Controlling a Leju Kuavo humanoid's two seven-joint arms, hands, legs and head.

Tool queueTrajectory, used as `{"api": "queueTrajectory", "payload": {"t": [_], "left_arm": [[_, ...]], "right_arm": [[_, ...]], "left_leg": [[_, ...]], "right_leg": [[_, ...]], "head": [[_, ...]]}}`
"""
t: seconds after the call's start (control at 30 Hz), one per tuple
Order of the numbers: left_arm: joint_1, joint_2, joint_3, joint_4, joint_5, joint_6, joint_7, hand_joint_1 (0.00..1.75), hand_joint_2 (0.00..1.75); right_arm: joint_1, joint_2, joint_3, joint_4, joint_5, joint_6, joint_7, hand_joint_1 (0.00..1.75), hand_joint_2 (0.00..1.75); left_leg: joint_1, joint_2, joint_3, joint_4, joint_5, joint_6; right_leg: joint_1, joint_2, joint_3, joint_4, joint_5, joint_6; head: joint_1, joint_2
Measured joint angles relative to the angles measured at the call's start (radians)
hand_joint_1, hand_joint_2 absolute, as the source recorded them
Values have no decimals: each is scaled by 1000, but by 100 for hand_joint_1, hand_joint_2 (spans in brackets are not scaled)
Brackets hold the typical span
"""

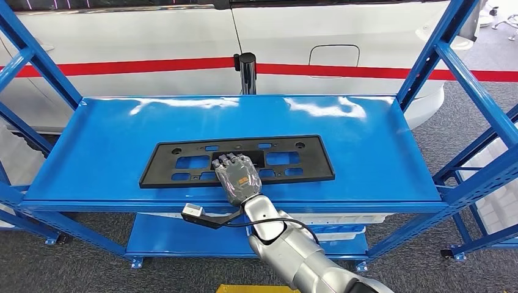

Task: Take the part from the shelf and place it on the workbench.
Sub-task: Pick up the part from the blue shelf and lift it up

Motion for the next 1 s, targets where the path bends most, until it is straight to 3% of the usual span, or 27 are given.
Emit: {"api": "queueTrajectory", "payload": {"t": [0.53, 0.7, 1.0], "left_arm": [[1, -1, 0, 0, -3, -1, -6, 0, 0], [2, -4, 0, 0, -26, -14, -15, 0, 0], [3, 4, -5, 0, -78, -57, -43, 0, 0]], "right_arm": [[19, -18, -4, -36, 50, -22, 19, 175, 175], [70, -48, -57, -174, -71, -73, -74, 175, 175], [143, -143, -201, -604, -409, -73, -253, 175, 175]], "left_leg": [[0, 0, 1, 0, 0, 0], [0, 0, 2, 0, 0, 0], [-2, 0, 1, 0, 0, 1]], "right_leg": [[0, 0, 1, 0, 0, 0], [0, 0, 1, 0, 0, 0], [-2, 0, 1, -1, 0, 0]], "head": [[0, 0], [0, 0], [0, 0]]}}
